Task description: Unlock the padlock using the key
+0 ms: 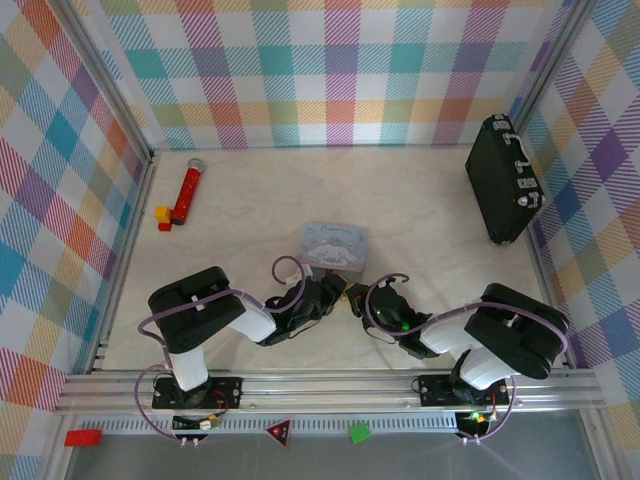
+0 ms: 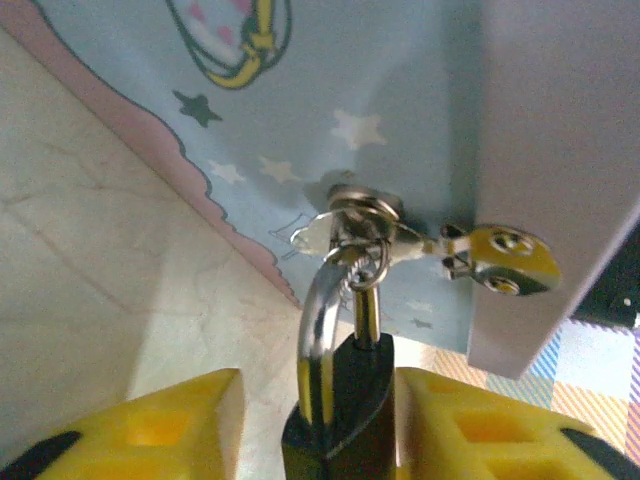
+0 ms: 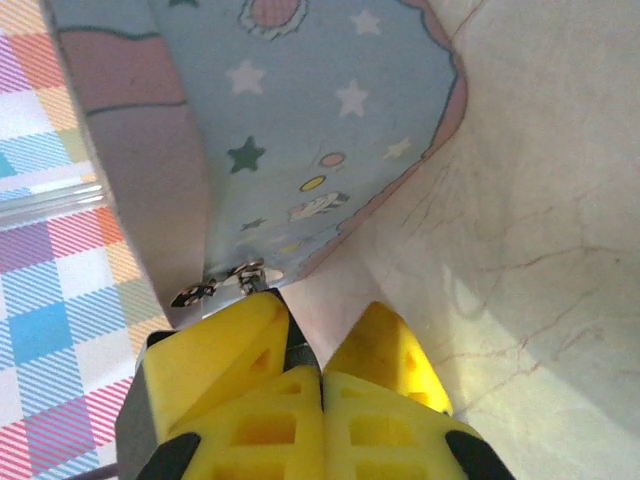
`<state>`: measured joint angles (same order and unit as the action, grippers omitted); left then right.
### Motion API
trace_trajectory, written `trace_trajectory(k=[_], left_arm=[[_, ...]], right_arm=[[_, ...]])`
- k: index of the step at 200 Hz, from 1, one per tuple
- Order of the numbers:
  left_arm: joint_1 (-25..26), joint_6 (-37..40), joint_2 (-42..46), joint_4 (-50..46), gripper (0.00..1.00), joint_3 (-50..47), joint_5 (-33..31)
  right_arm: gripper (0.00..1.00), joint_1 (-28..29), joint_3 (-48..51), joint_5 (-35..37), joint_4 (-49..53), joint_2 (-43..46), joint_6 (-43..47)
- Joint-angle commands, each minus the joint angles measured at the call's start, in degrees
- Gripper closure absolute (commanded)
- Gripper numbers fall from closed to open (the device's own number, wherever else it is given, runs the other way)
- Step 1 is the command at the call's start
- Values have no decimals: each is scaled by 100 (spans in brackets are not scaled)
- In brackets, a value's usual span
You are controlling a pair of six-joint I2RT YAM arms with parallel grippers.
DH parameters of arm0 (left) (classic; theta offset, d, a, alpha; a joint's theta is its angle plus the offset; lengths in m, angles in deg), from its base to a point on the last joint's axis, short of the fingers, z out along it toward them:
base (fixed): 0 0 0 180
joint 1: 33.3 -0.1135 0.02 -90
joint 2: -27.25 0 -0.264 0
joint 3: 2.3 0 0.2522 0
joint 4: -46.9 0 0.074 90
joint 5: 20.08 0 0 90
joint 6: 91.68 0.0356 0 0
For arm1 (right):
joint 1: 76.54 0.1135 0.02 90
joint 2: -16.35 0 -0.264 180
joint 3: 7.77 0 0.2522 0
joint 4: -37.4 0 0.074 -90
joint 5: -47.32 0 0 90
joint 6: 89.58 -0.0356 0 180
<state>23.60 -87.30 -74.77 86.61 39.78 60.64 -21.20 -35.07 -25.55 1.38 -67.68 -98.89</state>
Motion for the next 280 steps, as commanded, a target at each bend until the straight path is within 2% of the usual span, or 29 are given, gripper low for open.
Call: trace_trajectory(k=[1, 22, 48, 94, 105, 122, 135, 147, 166, 216, 236, 280], left_arm=[[31, 163, 534, 227, 50, -134, 715], [-89, 331, 875, -252, 41, -202, 630], [-255, 540, 989, -165, 36, -191, 677], [-476, 536, 1364, -833, 35, -455, 616], [-509, 663, 1641, -1317, 36, -473, 556], [-522, 1113, 2234, -2993, 36, -160, 364], [-522, 1743, 2580, -4226, 35, 248, 120], [-522, 2353, 2730, -4788, 37, 500, -94], [-593, 3216, 2736, -4982, 37, 635, -190], [-725, 5211, 2089, -4984, 39, 1186, 391], [-719, 5474, 1791, -5016, 40, 1384, 394], [-733, 5385, 1156, -4694, 44, 1565, 377]], right_arm=[[100, 13, 35, -437, 374, 246, 231], [100, -11, 26, -413, 764, 464, 303], [100, -18, -90, -571, 842, 463, 222], [100, -21, -41, -431, 992, 357, 121], [100, -46, -16, -383, 1088, 418, 176], [100, -76, 35, -292, 1286, 606, 316], [100, -95, 29, -247, 1600, 792, 459], [100, -117, 12, -206, 1822, 976, 598], [100, -137, -42, -144, 2181, 1284, 855], [100, -181, -202, -166, 2687, 1914, 1595], [100, -198, -154, -179, 2594, 1986, 1663], [100, -198, 60, -293, 2192, 1939, 1735]])
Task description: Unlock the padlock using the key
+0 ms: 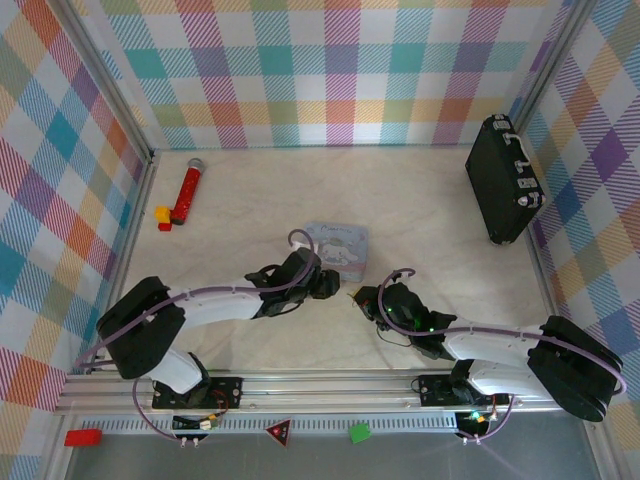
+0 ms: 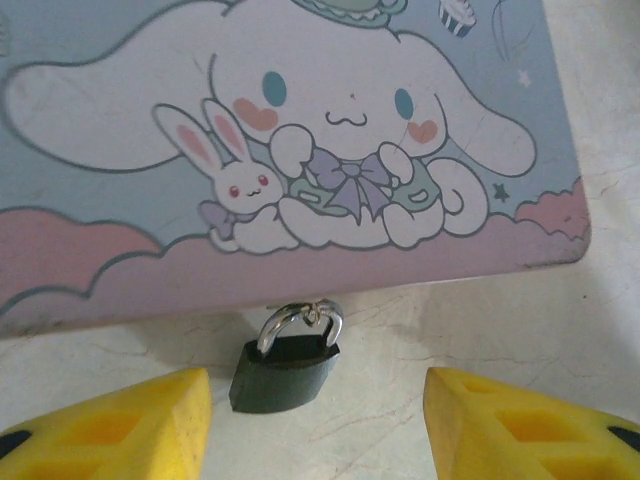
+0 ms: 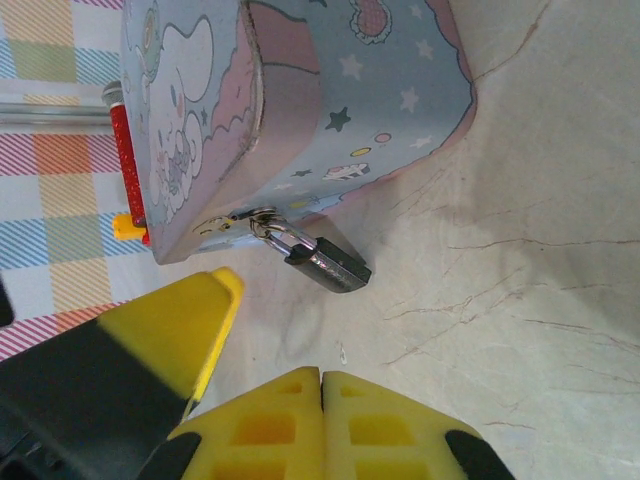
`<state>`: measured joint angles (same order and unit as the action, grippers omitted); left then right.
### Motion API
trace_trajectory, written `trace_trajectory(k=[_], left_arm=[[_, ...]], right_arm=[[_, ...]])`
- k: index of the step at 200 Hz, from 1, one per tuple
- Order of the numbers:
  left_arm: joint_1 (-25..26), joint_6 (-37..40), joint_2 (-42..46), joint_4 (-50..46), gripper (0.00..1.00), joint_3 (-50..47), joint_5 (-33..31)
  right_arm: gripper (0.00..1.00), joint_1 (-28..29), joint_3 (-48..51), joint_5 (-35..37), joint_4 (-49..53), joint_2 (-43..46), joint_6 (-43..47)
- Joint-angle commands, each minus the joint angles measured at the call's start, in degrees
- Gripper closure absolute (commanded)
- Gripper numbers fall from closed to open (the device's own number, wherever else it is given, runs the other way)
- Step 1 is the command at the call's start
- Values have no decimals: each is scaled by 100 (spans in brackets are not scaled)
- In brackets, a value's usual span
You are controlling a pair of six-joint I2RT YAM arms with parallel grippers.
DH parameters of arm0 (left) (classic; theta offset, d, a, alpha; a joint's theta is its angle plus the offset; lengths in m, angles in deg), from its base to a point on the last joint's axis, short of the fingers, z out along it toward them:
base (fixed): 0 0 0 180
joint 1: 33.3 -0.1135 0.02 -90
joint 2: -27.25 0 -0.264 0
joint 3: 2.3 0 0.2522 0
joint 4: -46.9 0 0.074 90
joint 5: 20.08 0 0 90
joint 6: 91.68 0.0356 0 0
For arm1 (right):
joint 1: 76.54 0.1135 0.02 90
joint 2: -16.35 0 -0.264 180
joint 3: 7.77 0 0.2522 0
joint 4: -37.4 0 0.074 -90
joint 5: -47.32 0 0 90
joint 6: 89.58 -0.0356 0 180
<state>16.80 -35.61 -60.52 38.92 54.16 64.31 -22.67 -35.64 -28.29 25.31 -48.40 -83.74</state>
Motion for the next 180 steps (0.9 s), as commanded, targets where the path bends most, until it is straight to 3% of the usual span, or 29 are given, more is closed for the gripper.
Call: trace_trajectory(k=[1, 64, 113, 180], left_arm=[[-54, 205, -273, 87, 44, 126, 8], [-52, -6, -697, 295, 45, 144, -116], [-52, -75, -932, 427, 53, 218, -217], [-12, -393, -813, 131, 86, 406, -21]], right_arm=[[100, -52, 118, -22, -201, 13, 218], [100, -60, 136, -37, -208, 103, 338], [100, -70, 170, -59, -289, 59, 330], [100, -119, 216, 28, 217, 280, 199]])
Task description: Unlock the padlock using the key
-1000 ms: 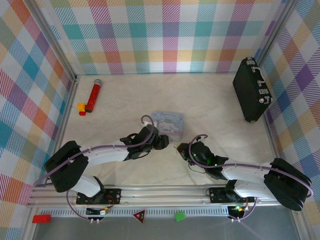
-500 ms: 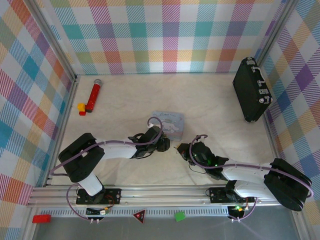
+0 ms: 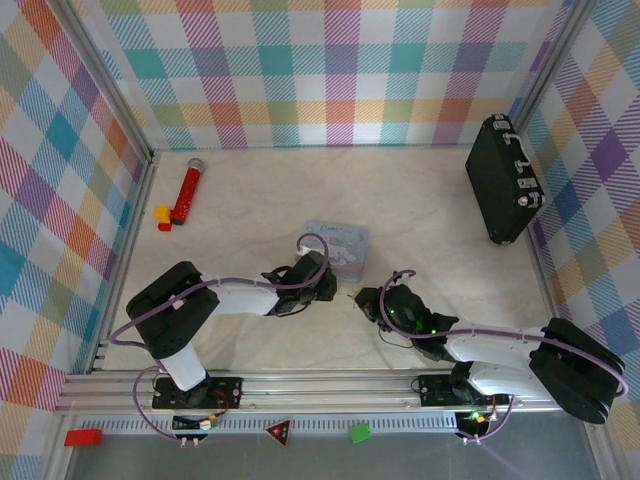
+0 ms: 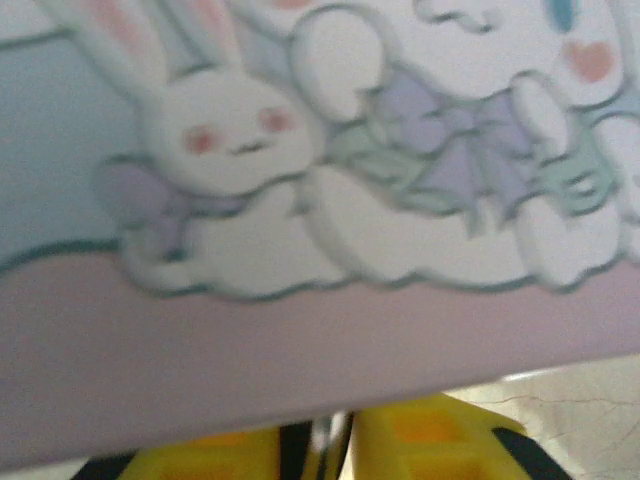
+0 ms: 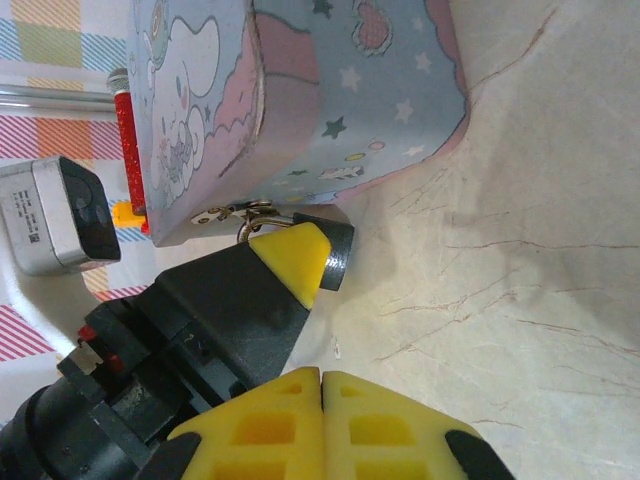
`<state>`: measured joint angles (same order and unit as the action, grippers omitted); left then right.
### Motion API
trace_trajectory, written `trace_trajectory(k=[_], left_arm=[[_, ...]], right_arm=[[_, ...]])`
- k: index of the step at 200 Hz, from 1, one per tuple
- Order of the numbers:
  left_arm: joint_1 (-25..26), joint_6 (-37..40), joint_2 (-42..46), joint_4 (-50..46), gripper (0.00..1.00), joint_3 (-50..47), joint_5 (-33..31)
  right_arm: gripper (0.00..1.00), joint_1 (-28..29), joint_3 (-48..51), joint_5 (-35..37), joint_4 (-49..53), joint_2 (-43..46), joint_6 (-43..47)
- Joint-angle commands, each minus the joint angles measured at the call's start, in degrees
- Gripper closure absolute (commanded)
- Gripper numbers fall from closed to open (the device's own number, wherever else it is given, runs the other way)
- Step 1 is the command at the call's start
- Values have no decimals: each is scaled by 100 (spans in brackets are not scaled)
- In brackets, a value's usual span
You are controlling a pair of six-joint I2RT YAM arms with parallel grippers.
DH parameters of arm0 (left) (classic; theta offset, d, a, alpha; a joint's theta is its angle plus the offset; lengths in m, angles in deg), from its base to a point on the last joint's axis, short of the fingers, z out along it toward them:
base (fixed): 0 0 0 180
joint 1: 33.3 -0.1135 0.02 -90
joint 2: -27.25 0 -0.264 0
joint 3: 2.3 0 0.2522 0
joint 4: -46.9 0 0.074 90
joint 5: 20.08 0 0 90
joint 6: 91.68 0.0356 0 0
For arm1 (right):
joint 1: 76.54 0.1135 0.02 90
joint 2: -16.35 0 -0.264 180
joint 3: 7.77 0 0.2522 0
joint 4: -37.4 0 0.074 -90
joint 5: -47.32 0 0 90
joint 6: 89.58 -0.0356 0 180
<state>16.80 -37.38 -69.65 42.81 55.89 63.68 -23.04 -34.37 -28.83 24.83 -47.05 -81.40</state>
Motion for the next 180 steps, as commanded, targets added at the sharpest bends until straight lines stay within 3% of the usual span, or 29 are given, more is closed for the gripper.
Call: trace_trajectory(k=[1, 57, 180], left_arm=[[-11, -226, 119, -270, 87, 233, 43], [74, -1148, 589, -300, 100, 99, 409], [105, -3321, 859, 972, 100, -223, 927]], right_arm=[[100, -83, 98, 87, 267, 148, -35], [100, -190, 82, 52, 311, 183, 34], [100, -430, 93, -330, -928, -555, -150]])
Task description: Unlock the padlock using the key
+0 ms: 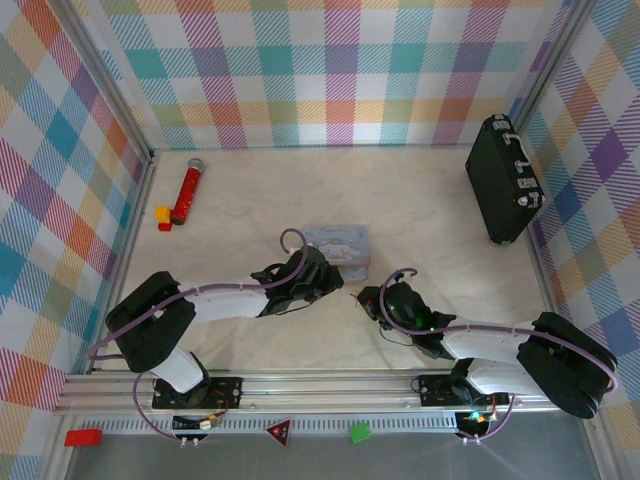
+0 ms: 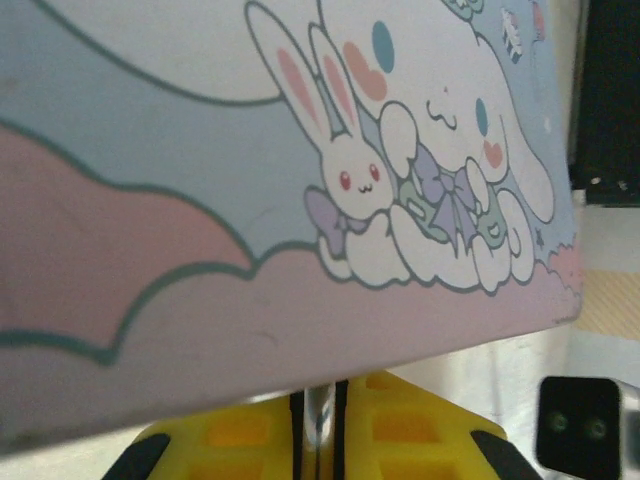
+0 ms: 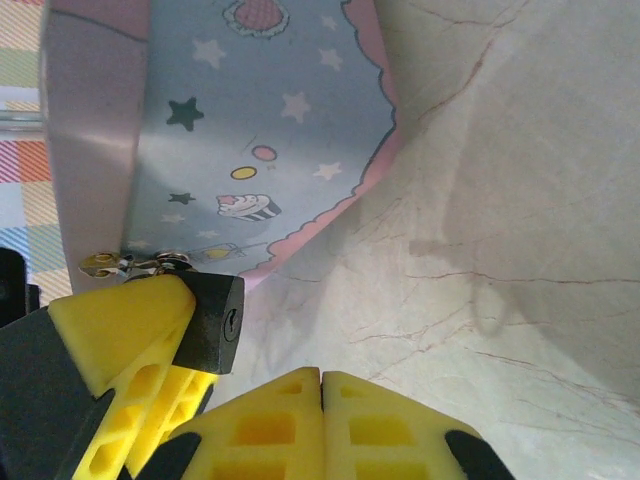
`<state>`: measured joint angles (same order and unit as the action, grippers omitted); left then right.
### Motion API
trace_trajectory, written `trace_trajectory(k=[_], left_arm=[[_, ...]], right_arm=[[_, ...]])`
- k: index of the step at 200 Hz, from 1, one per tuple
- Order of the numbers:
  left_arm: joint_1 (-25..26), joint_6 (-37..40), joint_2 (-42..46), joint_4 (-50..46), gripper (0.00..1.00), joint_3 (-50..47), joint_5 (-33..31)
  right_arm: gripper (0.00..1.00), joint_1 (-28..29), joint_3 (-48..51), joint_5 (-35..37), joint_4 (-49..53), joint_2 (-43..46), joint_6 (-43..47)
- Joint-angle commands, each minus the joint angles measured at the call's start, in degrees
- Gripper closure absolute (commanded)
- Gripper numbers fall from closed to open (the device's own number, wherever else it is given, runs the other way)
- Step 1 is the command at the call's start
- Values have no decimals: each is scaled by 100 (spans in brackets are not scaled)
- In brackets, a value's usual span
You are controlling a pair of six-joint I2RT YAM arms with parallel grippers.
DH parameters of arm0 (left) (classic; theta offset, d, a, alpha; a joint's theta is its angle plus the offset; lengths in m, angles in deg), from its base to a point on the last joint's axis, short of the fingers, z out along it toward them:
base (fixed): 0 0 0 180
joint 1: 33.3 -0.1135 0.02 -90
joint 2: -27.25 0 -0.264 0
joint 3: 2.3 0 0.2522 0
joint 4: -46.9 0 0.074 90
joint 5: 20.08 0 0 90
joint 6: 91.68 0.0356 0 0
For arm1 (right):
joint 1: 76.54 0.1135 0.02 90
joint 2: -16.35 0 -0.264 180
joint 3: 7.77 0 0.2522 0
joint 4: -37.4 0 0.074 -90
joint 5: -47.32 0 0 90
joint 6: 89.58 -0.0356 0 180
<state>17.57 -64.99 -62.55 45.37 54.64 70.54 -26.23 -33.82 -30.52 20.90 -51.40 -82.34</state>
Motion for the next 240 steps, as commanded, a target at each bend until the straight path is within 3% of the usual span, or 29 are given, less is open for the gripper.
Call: trace_trajectory(k=[1, 34, 119, 165, 240], left_arm=[[28, -565, 143, 731, 100, -99, 247], [11, -918, 147, 1264, 100, -288, 388], [-86, -1394, 287, 2591, 100, -823, 239], [-154, -1702, 207, 3440, 100, -1124, 194], [-262, -1803, 285, 3692, 100, -1242, 227]], right_arm=[[100, -114, 41, -166, -538, -127, -56], [100, -409, 218, -427, -1437, -324, -166], [100, -1210, 388, -1442, -2559, -468, 43], [100, -1251, 348, -1686, -2708, -515, -27], [100, -1408, 412, -2163, -2759, -563, 71]])
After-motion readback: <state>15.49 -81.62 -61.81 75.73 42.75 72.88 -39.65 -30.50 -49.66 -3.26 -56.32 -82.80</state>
